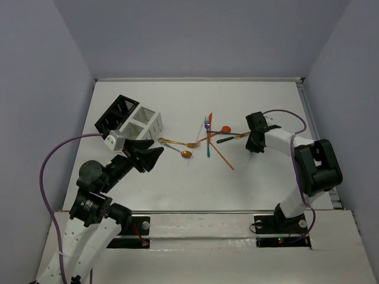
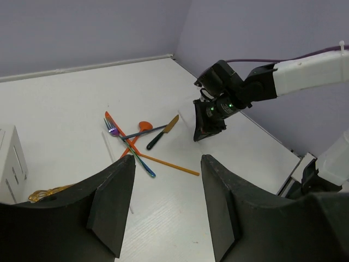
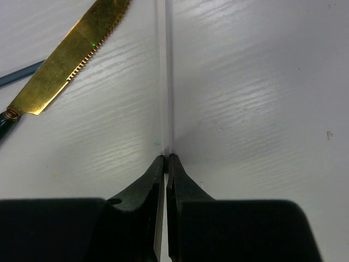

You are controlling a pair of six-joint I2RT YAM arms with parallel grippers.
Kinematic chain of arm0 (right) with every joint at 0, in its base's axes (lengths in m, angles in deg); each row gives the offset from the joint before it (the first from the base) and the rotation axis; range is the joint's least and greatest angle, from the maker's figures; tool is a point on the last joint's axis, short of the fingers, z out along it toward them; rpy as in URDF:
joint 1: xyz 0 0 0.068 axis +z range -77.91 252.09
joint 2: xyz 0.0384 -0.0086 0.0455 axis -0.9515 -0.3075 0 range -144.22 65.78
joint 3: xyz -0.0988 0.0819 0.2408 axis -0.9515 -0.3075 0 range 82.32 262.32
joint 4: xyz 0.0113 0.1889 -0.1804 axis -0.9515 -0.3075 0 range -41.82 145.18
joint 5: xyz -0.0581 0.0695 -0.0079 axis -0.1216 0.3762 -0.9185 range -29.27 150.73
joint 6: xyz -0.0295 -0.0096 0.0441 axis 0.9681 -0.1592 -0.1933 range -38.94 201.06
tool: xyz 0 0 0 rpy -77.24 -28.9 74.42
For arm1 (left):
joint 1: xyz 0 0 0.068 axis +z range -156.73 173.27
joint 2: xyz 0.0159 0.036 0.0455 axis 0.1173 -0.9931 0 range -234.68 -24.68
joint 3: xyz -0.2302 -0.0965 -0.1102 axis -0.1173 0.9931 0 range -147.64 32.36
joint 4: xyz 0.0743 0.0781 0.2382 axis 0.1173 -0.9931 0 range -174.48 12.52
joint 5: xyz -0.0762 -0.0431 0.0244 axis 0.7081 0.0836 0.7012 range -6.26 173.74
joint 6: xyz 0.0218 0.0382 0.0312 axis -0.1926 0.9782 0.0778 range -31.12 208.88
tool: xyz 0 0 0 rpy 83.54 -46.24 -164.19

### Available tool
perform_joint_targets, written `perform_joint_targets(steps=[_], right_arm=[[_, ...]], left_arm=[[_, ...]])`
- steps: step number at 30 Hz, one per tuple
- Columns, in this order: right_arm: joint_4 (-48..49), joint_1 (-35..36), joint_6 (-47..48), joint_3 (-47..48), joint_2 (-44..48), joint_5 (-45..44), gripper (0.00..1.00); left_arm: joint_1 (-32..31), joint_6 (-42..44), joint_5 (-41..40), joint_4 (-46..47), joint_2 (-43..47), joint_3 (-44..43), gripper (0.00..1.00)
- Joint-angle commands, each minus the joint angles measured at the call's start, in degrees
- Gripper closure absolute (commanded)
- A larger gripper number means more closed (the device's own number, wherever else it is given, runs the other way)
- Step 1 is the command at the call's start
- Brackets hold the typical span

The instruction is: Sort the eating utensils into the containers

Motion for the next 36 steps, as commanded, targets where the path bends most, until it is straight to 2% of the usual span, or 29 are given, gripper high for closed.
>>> perform_joint_targets(steps=[1, 8, 14, 15, 21, 25, 30, 33, 36], right_arm=[[0.98, 0.42, -1.49, -2.34, 4.20, -2.34, 0.93], [-1.14, 0.95, 4.48, -4.26, 16.23, -2.79, 0.93], [7.82, 8.58, 12.74, -7.87, 28.10, 11.78, 0.93], [10.97, 12.43, 14.32, -7.70, 28.81, 15.89, 0.93], [21.87, 26.85, 17.58, -5.50, 29.00, 25.06, 0.93], [27.78, 31.96, 17.76, -5.06, 28.03, 26.83, 0.93], [29.72, 34.26, 17.85, -4.27, 26.10, 27.27, 0.93], [30.95, 34.79, 17.76, -4.53, 25.13, 27.98, 0.93], [31.82, 35.49, 17.50, -4.80, 24.51, 28.15, 0.93]], left_arm=[[-0.40, 0.84, -0.18, 1.88, -0.74, -2.60, 0.37], [-0.40, -0.47, 1.05, 1.79, -4.86, -2.42, 0.37], [-0.40, -4.95, 4.82, 3.54, -10.66, -2.51, 0.37], [-0.40, -6.61, 5.87, 4.16, -12.67, -2.86, 0.37], [-0.40, -13.30, 8.00, 8.10, -19.72, -3.13, 0.38], [-0.40, -18.31, 6.15, 12.50, -22.00, -1.37, 0.37], [-0.40, -22.00, 2.11, 16.20, -25.08, 1.09, 0.34], [-0.40, -24.64, 2.45, 22.15, -26.92, 3.37, 0.32], [-0.93, -26.05, 2.89, 24.37, -29.38, 3.38, 0.31]])
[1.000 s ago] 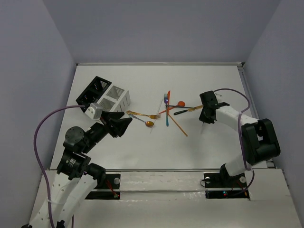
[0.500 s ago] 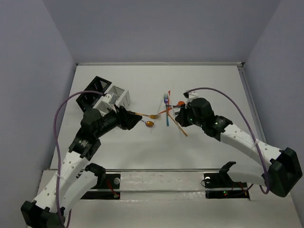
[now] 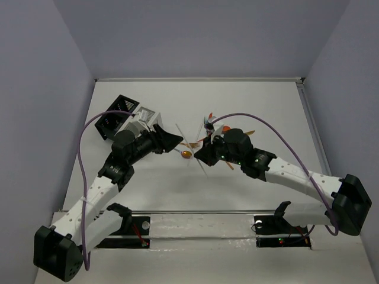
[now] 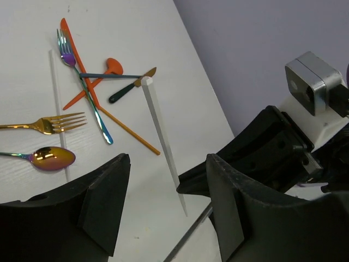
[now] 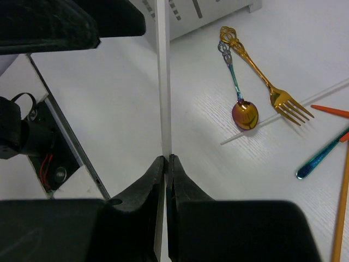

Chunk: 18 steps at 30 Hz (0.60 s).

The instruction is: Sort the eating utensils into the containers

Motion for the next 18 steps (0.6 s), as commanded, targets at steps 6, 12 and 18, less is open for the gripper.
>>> perform_joint_targets(steps=[6, 12, 18], right_arm=[[6.44, 2.08, 0.71, 1.71, -0.62, 1.97, 0.93], [8.10, 2.61, -0.34, 0.49, -0.89, 2.59, 0.93], [8.81, 2.61, -1.40, -0.04, -1.24, 3.47, 0.93]], left_arm=[[-2.44, -2.13, -4.42, 9.00, -5.38, -1.22, 0.33], [-3.59, -2.05, -8.20, 10.86, -6.26, -1.39, 0.44], [-5.17, -1.61, -9.87, 13.06, -6.70, -1.22, 0.77]])
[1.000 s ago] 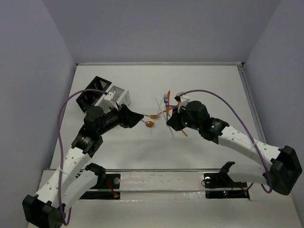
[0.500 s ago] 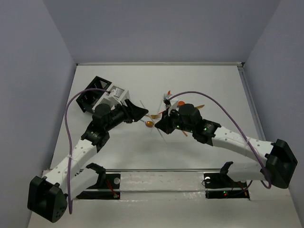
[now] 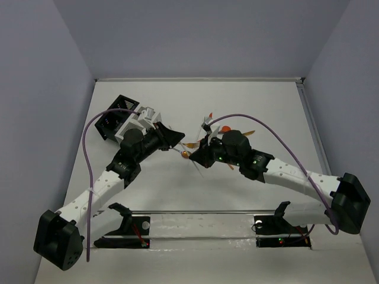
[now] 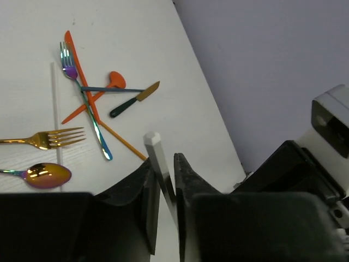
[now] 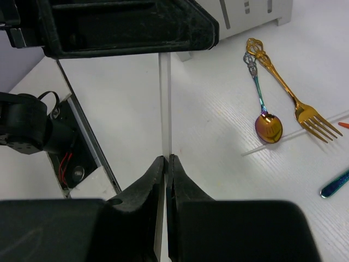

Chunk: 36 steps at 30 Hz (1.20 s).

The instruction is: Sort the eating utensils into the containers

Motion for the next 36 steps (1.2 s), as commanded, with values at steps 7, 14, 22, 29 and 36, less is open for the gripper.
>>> perform_joint_targets(steps=[7, 14, 22, 29, 36], right_arm=[[5.98, 0.62, -1.95, -1.63, 1.70, -0.69, 0.66], [1.05, 0.62, 0.68, -2.94, 9.69, -8.33, 0.22], [-0.71, 0.10, 1.56, -7.69, 14.97, -24.59, 0.29], [1.05, -1.05, 0.34, -10.59, 11.64, -33.47, 0.30], [4.12, -1.58, -0.90, -12.70, 10.14, -32.08, 0.30]], left_arm=[[-1.44, 4.08, -7.90, 0.55, 1.39, -4.02, 0.94], [-1.44, 11.82, -24.33, -11.77, 3.32, -14.30, 0.94], [7.95, 17.10, -35.42, -15.83, -2.29, -26.78, 0.94], [21.93, 20.79, -39.02, -15.74, -13.45, -36.62, 0.94], [28.88, 23.51, -41.75, -9.95, -19.44, -36.99, 0.94]])
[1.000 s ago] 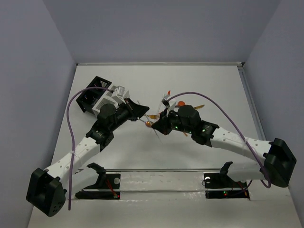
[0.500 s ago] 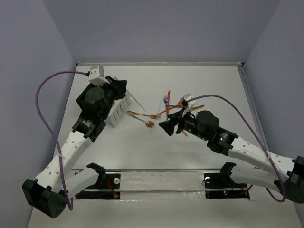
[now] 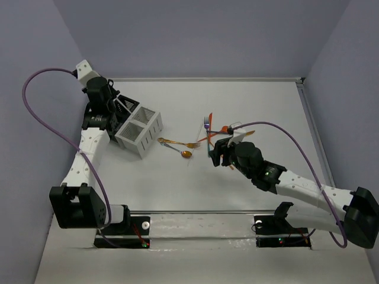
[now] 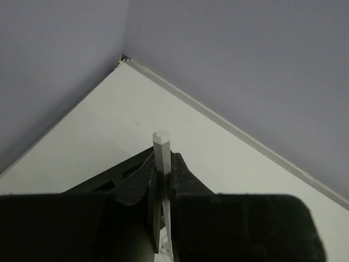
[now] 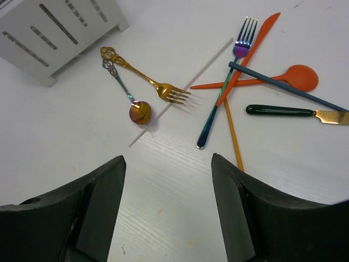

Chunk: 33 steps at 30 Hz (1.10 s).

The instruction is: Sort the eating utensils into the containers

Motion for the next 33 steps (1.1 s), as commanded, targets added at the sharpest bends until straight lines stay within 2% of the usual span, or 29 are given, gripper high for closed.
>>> perform_joint_targets(steps=[1, 9, 21, 29, 33], right_arm=[[4.80, -0.16, -0.92, -0.55, -0.48, -1.17, 0.30], [5.07, -0.16, -1.10, -0.46, -2.68, 0.41, 0.30], [5.07, -0.16, -0.92, 0.33, -5.32, 0.50, 0.30], [5.07, -0.16, -0.92, 0.68, -6.46, 0.50, 0.29], [5.16, -0.16, -0.83, 0.77, -6.90, 0.51, 0.28]], left_arm=[[2.48, 2.99, -3.92, 7.59, -0.55, -1.73, 0.94], [3.54, 5.63, -2.96, 11.81, -6.88, -3.84, 0.94], [5.21, 8.35, -2.78, 11.47, -11.28, -11.31, 0.94], [5.21, 8.98, 0.11, 15.23, -13.92, -7.11, 0.94], [5.21, 8.18, 1.35, 15.69, -15.23, -5.69, 0.88]])
